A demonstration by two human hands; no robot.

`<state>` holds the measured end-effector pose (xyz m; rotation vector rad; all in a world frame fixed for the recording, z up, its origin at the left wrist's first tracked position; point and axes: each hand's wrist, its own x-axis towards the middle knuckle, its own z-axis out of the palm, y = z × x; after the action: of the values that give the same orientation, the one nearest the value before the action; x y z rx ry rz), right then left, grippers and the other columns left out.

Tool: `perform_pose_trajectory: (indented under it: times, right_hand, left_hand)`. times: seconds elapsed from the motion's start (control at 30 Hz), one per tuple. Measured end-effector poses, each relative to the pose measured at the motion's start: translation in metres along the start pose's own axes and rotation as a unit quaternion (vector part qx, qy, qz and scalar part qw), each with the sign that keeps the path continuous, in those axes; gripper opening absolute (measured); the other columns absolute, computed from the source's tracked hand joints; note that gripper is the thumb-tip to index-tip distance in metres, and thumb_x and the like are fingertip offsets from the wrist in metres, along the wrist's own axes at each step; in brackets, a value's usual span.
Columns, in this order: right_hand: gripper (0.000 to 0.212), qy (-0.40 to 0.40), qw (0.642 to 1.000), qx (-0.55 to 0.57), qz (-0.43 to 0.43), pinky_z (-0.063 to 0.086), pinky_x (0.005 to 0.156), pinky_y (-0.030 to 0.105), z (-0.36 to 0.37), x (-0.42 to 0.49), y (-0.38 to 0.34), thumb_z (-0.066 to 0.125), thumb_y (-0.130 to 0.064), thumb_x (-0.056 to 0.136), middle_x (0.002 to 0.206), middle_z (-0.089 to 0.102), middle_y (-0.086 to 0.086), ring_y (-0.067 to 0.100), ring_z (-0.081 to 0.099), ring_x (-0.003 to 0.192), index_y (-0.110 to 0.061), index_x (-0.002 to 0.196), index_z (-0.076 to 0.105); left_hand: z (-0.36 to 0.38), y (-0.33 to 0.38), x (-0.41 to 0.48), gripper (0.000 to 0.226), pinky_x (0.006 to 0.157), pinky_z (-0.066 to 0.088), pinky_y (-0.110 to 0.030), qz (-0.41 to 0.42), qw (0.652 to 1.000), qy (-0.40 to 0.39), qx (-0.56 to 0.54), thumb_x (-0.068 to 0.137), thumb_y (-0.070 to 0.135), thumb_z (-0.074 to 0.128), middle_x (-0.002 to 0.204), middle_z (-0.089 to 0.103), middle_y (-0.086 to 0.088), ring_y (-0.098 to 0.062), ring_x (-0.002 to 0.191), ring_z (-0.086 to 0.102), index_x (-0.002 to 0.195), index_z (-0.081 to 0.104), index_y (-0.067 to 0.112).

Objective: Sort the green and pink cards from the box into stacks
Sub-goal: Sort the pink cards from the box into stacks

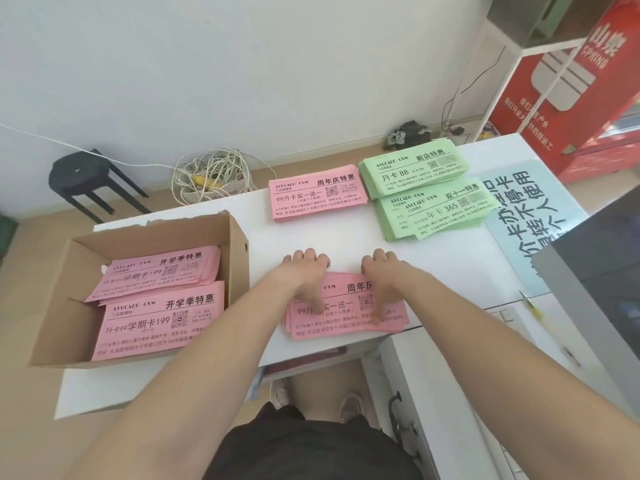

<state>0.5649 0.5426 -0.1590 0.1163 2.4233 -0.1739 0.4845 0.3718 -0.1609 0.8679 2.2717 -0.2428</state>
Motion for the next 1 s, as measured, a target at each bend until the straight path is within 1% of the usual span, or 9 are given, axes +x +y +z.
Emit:
perform_pose_trajectory:
  times: [0.17, 0.33, 0.47, 0.53, 0.67, 0.77, 0.87, 0.93, 1.0]
  right_hand:
    - [0.106, 0.0, 1.0, 0.015, -0.009, 0.041, 0.103, 0.047, 0.002, -0.002, 0.002, 0.097, -0.045, 0.052, 0.129, 0.046, 0.004, 0.027, 0.049, 0.121, -0.016, 0.133, 0.036]
    - [0.099, -0.021, 0.999, 0.037, -0.001, 0.037, 0.1, 0.044, 0.001, -0.001, 0.003, 0.094, -0.048, 0.055, 0.117, 0.062, -0.005, 0.027, 0.055, 0.109, -0.026, 0.131, 0.034]
    - [0.047, -0.065, 0.996, 0.06, -0.005, 0.043, 0.096, 0.039, -0.011, -0.006, 0.005, 0.077, -0.037, 0.079, 0.109, 0.064, -0.006, 0.019, 0.06, 0.102, -0.026, 0.117, 0.053]
    - [0.037, -0.072, 0.993, 0.092, -0.015, 0.05, 0.085, 0.034, -0.016, -0.009, 0.006, 0.075, -0.029, 0.082, 0.109, 0.064, -0.005, 0.018, 0.062, 0.1, -0.024, 0.114, 0.057]
    - [0.041, -0.058, 0.991, 0.12, -0.024, 0.048, 0.078, 0.031, -0.016, -0.009, 0.007, 0.079, -0.024, 0.08, 0.107, 0.062, -0.007, 0.018, 0.061, 0.098, -0.023, 0.114, 0.058]
    - [0.043, -0.034, 0.986, 0.164, -0.025, 0.051, 0.081, 0.032, -0.016, -0.006, 0.012, 0.083, -0.025, 0.076, 0.107, 0.063, -0.008, 0.017, 0.063, 0.097, -0.025, 0.111, 0.06]
    - [0.043, -0.008, 0.978, 0.209, -0.007, 0.055, 0.079, 0.032, -0.014, -0.005, 0.019, 0.088, -0.03, 0.069, 0.102, 0.066, -0.008, 0.012, 0.064, 0.092, -0.025, 0.104, 0.062]
    - [0.047, 0.008, 0.962, 0.272, 0.018, 0.055, 0.078, 0.032, -0.009, -0.006, 0.027, 0.092, -0.03, 0.064, 0.098, 0.07, -0.007, 0.013, 0.067, 0.09, -0.023, 0.1, 0.064]
    - [0.049, 0.016, 0.922, 0.385, 0.033, 0.057, 0.082, 0.035, 0.001, -0.005, 0.04, 0.095, -0.024, 0.063, 0.096, 0.075, -0.001, 0.018, 0.072, 0.09, -0.016, 0.102, 0.066]
  left_hand:
    - [0.003, -0.001, -0.002, 0.081, 0.093, 0.049, -0.043, 0.001, 1.0, -0.001, -0.012, 0.065, 0.045, 0.081, 0.123, 0.036, -0.005, -0.025, 0.114, 0.038, 0.13, 0.044, 0.016]
    - [0.004, -0.003, -0.007, 0.081, 0.094, 0.043, -0.038, 0.027, 0.999, 0.03, 0.005, 0.066, 0.05, 0.08, 0.124, 0.045, -0.003, -0.026, 0.113, 0.044, 0.129, 0.044, 0.015]
    - [0.003, -0.003, -0.014, 0.077, 0.075, 0.042, -0.035, 0.028, 0.999, 0.043, 0.004, 0.066, 0.05, 0.079, 0.106, 0.063, 0.0, -0.025, 0.094, 0.058, 0.126, 0.043, 0.017]
    - [0.001, -0.003, -0.018, 0.08, 0.074, 0.04, -0.035, 0.026, 0.998, 0.054, 0.007, 0.065, 0.051, 0.08, 0.105, 0.065, 0.001, -0.024, 0.092, 0.06, 0.128, 0.042, 0.017]
    - [-0.004, -0.006, -0.024, 0.081, 0.079, 0.04, -0.035, 0.029, 0.999, 0.043, -0.011, 0.067, 0.054, 0.081, 0.112, 0.066, 0.004, -0.02, 0.092, 0.058, 0.131, 0.042, 0.023]
    - [-0.006, -0.014, -0.027, 0.062, 0.082, 0.051, -0.036, 0.02, 0.998, 0.017, -0.059, 0.072, 0.044, 0.08, 0.113, 0.065, 0.006, -0.019, 0.099, 0.061, 0.124, 0.052, 0.026]
    - [-0.005, -0.025, -0.027, 0.049, 0.084, 0.055, -0.036, 0.009, 0.993, 0.02, -0.119, 0.07, 0.036, 0.085, 0.108, 0.067, 0.006, -0.018, 0.097, 0.063, 0.113, 0.064, 0.023]
    - [-0.002, -0.031, -0.027, 0.047, 0.083, 0.055, -0.034, -0.001, 0.985, 0.028, -0.173, 0.067, 0.033, 0.089, 0.105, 0.068, 0.006, -0.017, 0.095, 0.063, 0.108, 0.067, 0.021]
    - [0.001, -0.036, -0.027, 0.053, 0.08, 0.051, -0.03, -0.017, 0.972, 0.041, -0.229, 0.064, 0.031, 0.091, 0.104, 0.063, 0.007, -0.017, 0.095, 0.061, 0.109, 0.064, 0.022]
